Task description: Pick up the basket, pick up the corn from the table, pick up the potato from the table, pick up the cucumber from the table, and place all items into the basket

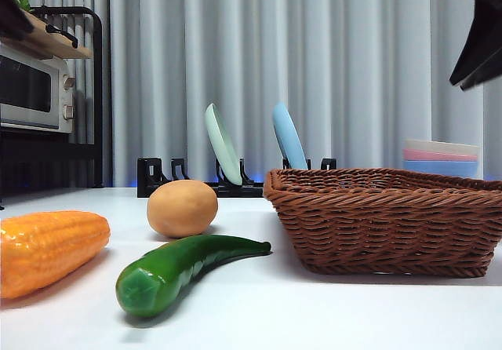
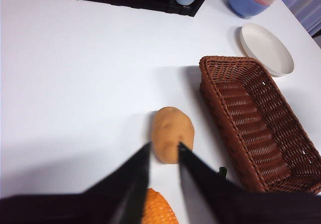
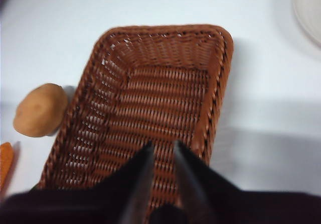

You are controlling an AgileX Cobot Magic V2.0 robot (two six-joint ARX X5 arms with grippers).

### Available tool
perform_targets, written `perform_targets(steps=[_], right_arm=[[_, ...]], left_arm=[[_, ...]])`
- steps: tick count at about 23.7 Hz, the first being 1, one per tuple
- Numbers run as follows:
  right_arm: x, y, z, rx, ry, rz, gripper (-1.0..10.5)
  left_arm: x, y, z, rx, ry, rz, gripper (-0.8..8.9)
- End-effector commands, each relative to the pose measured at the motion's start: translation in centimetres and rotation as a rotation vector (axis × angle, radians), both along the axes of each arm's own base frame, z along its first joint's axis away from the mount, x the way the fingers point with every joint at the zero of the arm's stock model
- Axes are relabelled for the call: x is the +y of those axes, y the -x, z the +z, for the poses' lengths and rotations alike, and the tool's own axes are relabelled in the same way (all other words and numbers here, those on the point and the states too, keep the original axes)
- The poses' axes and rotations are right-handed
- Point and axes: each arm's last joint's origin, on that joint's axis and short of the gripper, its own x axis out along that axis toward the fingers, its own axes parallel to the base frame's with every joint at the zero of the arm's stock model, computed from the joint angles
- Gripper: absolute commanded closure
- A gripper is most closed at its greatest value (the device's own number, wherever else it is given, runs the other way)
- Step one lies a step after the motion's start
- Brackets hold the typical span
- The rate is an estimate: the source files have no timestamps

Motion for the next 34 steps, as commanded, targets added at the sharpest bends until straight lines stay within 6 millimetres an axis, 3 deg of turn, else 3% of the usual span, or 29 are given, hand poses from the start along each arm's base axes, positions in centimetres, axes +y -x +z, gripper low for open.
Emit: perform_targets(steps=[1, 8, 16, 17, 21, 24, 27, 34], right_arm=[[0.0, -0.5, -0.5, 0.015, 0.019, 0.007, 6.5], [0.0, -2.4, -3.0, 0.115, 0.071, -0.013, 6.2], [0.5, -5.6, -7.8, 0.265, 0.01, 0.022, 6.4], [0.6, -5.9, -8.5, 0.29, -0.014, 0.026, 6.6], [0.8, -6.5, -10.1, 0.343, -0.014, 0.035, 9.5], [0.8, -6.7, -8.8, 0.323, -0.039, 0.009, 9.6], [0.8, -6.4, -6.2, 0.252, -0.054, 0.002, 9.6], [0.3, -5.9, -0.8, 0.129, -0.068, -0.002, 9.6]], left_arm=[[-0.3, -0.3, 0.2, -0.017, -0.012, -0.025, 4.36], [-1.2, -0.6, 0.3, -0.024, -0.008, -0.062, 4.36], [-2.0, -1.0, 0.0, -0.011, -0.008, -0.098, 4.36], [-2.1, -1.0, -0.1, -0.009, -0.01, -0.101, 4.36], [-2.5, -1.0, -0.1, -0.01, -0.026, -0.102, 4.36], [-3.1, -1.1, -0.1, -0.018, -0.033, -0.12, 4.31], [-4.4, -1.9, -0.7, -0.007, -0.038, -0.167, 3.68], [-9.1, -6.8, -3.8, 0.105, -0.218, -0.255, 3.01]])
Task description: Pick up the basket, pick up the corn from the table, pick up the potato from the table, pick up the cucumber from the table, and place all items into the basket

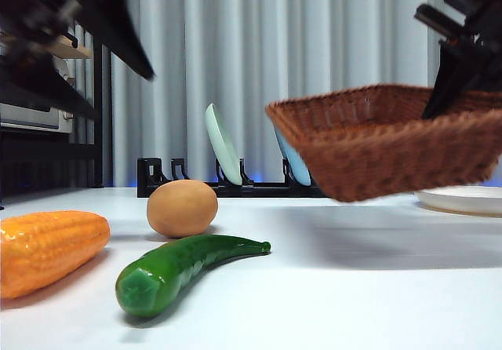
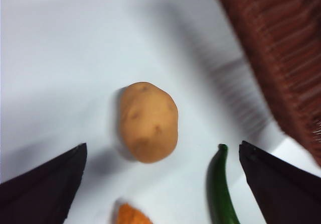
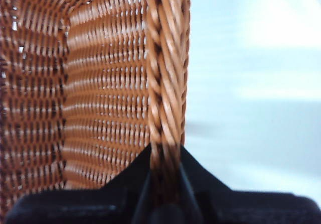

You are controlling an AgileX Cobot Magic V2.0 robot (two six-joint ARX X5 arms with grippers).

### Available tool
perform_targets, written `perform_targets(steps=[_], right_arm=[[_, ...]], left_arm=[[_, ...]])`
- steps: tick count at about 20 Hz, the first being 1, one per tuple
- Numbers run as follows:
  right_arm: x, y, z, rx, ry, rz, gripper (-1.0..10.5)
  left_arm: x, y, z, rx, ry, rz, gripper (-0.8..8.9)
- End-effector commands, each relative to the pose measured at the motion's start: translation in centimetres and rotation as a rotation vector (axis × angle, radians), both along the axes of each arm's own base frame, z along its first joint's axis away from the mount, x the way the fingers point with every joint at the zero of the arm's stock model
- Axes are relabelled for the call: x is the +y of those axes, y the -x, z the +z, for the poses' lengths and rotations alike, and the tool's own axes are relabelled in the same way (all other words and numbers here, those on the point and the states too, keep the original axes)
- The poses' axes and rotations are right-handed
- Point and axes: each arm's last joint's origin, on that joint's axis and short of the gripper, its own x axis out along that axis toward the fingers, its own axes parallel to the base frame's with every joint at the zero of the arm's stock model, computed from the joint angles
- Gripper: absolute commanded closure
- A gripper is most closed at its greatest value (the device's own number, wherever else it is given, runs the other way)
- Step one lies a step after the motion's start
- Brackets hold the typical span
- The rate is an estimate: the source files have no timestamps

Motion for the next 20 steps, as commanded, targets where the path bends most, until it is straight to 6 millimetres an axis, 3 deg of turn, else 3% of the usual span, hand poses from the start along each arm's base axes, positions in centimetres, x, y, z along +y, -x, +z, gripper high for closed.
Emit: perform_targets(steps=[1, 4, 7, 11, 15, 16, 17, 18, 20], right_arm=[[-0.1, -0.1, 1.0, -0.024, -0.016, -0.002, 9.6], [-0.3, 0.0, 1.5, -0.033, -0.024, -0.003, 9.6], [-0.4, 0.0, 1.5, -0.032, -0.052, 0.013, 9.6], [-0.9, -0.1, 1.5, -0.035, -0.052, -0.002, 9.6], [-1.5, -0.1, 1.6, -0.037, -0.051, -0.022, 9.6], [-1.6, -0.1, 1.6, -0.036, -0.052, -0.025, 9.6], [-1.7, -0.1, 1.6, -0.036, -0.051, -0.028, 9.6], [-1.7, -0.1, 1.6, -0.036, -0.052, -0.028, 9.6], [-1.7, -0.1, 1.6, -0.035, -0.053, -0.028, 9.6]], left_arm=[[-2.1, -1.8, -0.6, -0.012, -0.087, -0.074, 3.01], [-4.4, -4.0, -1.9, 0.011, -0.261, -0.113, 3.01], [-6.0, -5.8, -4.2, 0.054, -0.302, -0.155, 3.0], [-7.4, -6.7, -7.4, 0.111, -0.331, -0.198, 3.01], [-8.1, -7.0, -8.3, 0.097, -0.344, -0.206, 3.35], [-8.2, -7.1, -8.2, 0.082, -0.347, -0.208, 4.85], [-8.2, -7.1, -8.2, 0.075, -0.35, -0.219, 7.01], [-8.2, -7.0, -8.2, 0.07, -0.358, -0.233, 8.38], [-8.3, -7.0, -8.2, 0.074, -0.359, -0.234, 8.21]])
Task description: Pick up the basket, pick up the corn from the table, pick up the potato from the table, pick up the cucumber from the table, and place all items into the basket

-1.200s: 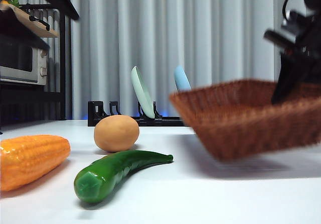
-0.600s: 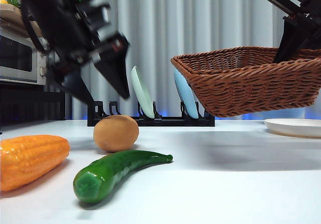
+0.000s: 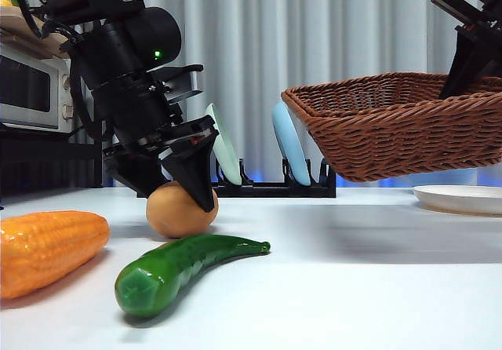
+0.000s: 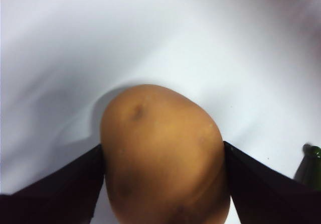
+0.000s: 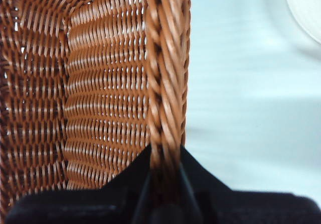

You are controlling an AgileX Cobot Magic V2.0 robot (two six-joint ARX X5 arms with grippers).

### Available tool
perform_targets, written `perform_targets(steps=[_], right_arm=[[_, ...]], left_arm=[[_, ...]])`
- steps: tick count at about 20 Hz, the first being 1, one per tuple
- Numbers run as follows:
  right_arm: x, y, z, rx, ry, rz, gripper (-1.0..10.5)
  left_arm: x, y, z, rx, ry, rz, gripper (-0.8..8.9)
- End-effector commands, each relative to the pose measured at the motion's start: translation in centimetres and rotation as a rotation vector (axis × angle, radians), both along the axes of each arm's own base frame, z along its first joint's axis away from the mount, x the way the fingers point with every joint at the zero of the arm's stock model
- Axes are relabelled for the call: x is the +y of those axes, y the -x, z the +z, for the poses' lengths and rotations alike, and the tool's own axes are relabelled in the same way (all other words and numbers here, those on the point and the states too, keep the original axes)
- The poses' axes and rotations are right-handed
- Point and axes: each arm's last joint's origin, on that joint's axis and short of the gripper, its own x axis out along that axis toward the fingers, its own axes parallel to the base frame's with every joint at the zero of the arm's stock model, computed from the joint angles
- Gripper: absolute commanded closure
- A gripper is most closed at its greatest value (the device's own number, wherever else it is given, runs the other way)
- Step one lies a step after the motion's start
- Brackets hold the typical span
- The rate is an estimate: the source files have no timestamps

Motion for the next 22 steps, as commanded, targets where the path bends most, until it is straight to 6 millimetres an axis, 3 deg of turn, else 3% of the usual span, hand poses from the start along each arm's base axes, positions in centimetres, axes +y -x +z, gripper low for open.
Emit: perform_targets(steps=[1, 4, 6, 9, 12, 15, 22], right_arm=[[0.1, 0.0, 0.6, -0.027, -0.015, 0.002, 9.6], [0.3, 0.0, 0.6, -0.026, -0.016, 0.011, 9.6], [0.9, 0.0, 0.6, -0.017, -0.027, 0.019, 9.6], [2.1, 0.2, 0.7, -0.003, -0.085, 0.078, 9.6], [3.6, 0.3, 0.8, 0.005, -0.134, 0.137, 9.6], [5.5, 0.6, 0.8, 0.016, -0.146, 0.186, 9.6], [9.4, 1.8, 0.9, 0.023, -0.13, 0.288, 9.6]], left_arm=[[-0.1, 0.1, -0.2, -0.002, -0.012, -0.024, 8.21], [0.4, 1.2, 2.5, -0.033, 0.015, -0.015, 8.21], [1.3, 3.3, 6.5, -0.073, 0.081, 0.024, 8.21], [2.5, 8.3, 13.3, -0.175, 0.266, 0.046, 8.2], [2.0, 11.2, 17.5, -0.379, 0.41, 0.065, 8.2], [-0.2, 10.8, 17.2, -0.386, 0.417, 0.093, 8.2], [-6.1, 8.1, 12.1, -0.242, 0.301, 0.016, 8.21]])
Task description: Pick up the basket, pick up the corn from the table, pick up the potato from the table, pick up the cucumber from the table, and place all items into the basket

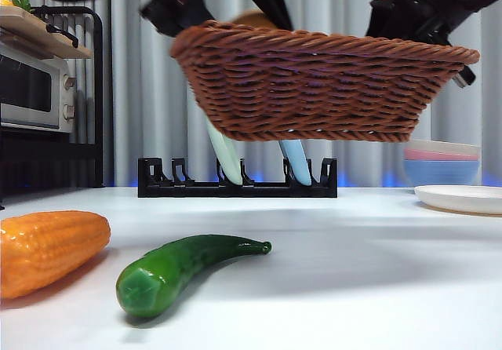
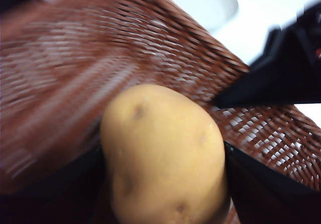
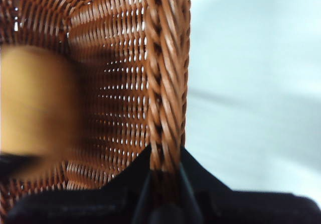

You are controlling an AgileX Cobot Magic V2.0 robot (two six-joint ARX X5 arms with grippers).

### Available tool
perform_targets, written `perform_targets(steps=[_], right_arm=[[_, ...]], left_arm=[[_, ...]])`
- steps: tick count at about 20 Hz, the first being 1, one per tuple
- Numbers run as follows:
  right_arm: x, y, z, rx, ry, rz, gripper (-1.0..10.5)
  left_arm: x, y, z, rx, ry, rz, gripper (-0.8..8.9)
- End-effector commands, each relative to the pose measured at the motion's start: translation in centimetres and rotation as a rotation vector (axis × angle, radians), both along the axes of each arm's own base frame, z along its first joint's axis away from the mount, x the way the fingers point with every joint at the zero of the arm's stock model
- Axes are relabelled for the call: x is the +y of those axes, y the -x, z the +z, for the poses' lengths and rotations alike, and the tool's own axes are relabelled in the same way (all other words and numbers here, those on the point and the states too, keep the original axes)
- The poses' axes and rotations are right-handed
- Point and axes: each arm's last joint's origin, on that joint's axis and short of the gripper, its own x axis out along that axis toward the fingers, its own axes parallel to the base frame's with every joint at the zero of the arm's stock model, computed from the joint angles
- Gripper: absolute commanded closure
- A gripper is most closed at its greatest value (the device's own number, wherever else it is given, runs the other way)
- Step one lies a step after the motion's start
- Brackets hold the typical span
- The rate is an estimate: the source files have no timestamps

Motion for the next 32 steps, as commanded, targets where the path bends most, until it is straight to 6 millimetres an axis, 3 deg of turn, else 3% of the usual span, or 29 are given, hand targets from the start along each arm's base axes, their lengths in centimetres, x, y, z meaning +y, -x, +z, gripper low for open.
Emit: perform_targets(steps=[1, 2, 3, 4, 5, 10, 15, 18, 24, 27, 29, 32], right_arm=[[0.8, 0.2, 0.6, -0.023, -0.002, 0.001, 9.6], [0.9, 0.2, 0.6, -0.023, 0.0, 0.001, 9.6], [0.9, 0.2, 0.6, -0.021, -0.001, 0.001, 9.6], [0.9, 0.2, 0.6, -0.021, -0.001, 0.0, 9.6], [0.9, 0.2, 0.6, -0.021, -0.001, 0.0, 9.6], [0.9, 0.1, 0.4, -0.026, 0.018, -0.019, 9.6], [0.9, -0.7, -0.4, -0.023, 0.044, -0.033, 9.6], [0.4, -1.5, -0.8, -0.029, 0.038, -0.052, 9.6], [-2.1, -2.4, -0.8, -0.036, 0.04, -0.135, 9.6], [-3.0, -2.6, -0.8, -0.04, 0.043, -0.158, 9.6], [-3.3, -2.7, -0.8, -0.038, 0.034, -0.161, 9.6], [-3.4, -2.7, -0.8, -0.037, 0.026, -0.16, 9.6]], left_arm=[[-1.3, -0.3, -0.8, 0.003, -0.032, -0.012, 8.11], [-1.6, -0.3, -1.3, 0.007, -0.055, -0.028, 7.62], [-1.8, -0.3, -1.7, 0.019, -0.067, -0.029, 5.83], [-1.8, -0.3, -1.8, 0.025, -0.073, -0.029, 3.25], [-1.8, -0.3, -1.8, 0.022, -0.076, -0.025, 2.04], [-2.1, -0.1, -0.5, 0.011, -0.069, -0.032, 2.12], [-1.5, 1.7, 6.0, 0.01, -0.11, -0.081, 2.12], [1.1, 4.9, 9.7, 0.056, -0.181, -0.109, 2.12], [8.8, 11.7, 12.6, 0.111, -0.225, -0.03, 2.2], [11.3, 13.6, 11.3, 0.132, -0.223, 0.113, 2.2], [11.9, 14.0, 8.7, 0.166, -0.235, 0.225, 2.2], [11.1, 13.1, 3.6, 0.216, -0.245, 0.302, 2.2]])
